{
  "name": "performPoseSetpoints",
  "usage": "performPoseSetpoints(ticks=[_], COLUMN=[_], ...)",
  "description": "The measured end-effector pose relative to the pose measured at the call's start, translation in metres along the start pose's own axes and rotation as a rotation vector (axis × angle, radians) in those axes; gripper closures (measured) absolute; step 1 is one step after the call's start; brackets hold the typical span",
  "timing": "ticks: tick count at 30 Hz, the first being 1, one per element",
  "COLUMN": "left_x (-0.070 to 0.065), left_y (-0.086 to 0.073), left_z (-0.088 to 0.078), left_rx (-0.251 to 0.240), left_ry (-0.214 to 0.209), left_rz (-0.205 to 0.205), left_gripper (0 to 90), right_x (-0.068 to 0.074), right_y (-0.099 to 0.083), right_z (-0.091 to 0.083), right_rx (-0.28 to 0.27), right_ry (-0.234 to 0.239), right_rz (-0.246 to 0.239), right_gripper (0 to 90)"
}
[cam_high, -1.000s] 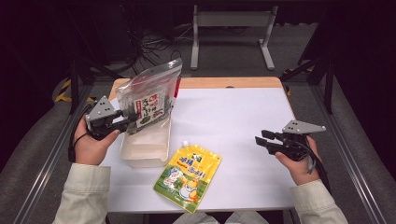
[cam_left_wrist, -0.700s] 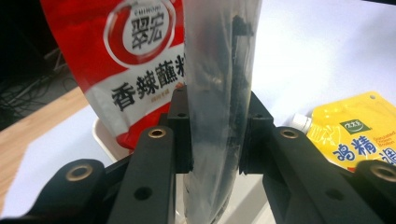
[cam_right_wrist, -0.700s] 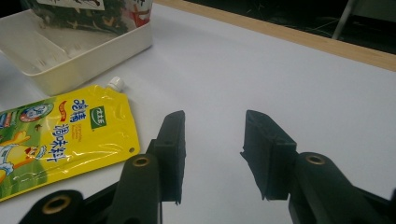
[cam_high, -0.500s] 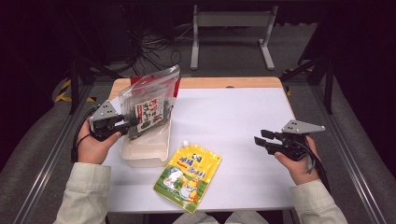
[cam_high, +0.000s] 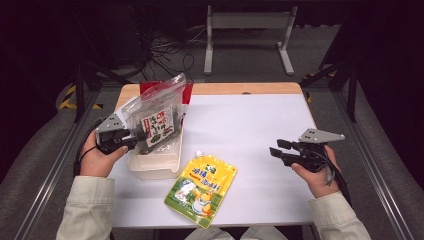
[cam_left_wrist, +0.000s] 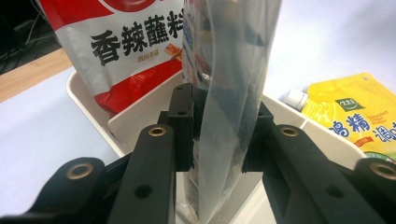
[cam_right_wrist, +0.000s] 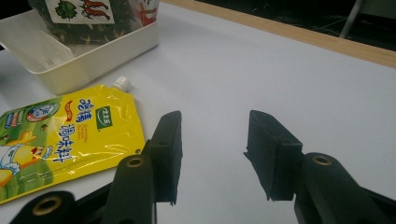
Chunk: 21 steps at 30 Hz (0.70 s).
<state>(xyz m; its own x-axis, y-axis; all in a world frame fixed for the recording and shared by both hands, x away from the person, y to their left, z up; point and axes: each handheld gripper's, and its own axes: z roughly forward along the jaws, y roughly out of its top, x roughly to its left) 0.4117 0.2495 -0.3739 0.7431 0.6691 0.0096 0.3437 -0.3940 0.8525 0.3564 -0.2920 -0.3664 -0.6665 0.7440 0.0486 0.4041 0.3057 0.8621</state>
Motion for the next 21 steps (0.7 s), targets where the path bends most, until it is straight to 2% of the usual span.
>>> performPoseSetpoints(ticks=[3,5,8,13,18,21], left_x=[0.0,-0.001,-0.003,-0.008,-0.021,-0.03], left_y=[0.0,0.0,-0.001,-0.002,-0.003,-0.002], left_z=[0.0,0.0,-0.001,-0.013,-0.026,-0.033], left_rx=[-0.005,0.012,0.021,0.022,0.022,0.016], left_ry=[0.01,0.015,0.054,0.072,0.087,0.085], left_rz=[-0.016,-0.039,-0.059,-0.072,-0.09,-0.094], left_gripper=[70.8,65.9,43.0,25.4,18.8,18.4], right_x=[0.0,-0.001,-0.001,-0.002,-0.001,-0.001], right_y=[0.0,0.0,0.0,-0.001,-0.001,-0.001], right_z=[0.0,0.0,-0.001,0.0,0.002,0.002], right_rx=[-0.002,-0.002,-0.002,0.0,0.006,0.004], right_ry=[0.001,0.001,-0.001,0.004,0.013,0.016], right_rz=[0.002,0.005,0.009,0.013,0.017,0.019], right_gripper=[54.3,53.7,53.0,52.3,51.5,51.3])
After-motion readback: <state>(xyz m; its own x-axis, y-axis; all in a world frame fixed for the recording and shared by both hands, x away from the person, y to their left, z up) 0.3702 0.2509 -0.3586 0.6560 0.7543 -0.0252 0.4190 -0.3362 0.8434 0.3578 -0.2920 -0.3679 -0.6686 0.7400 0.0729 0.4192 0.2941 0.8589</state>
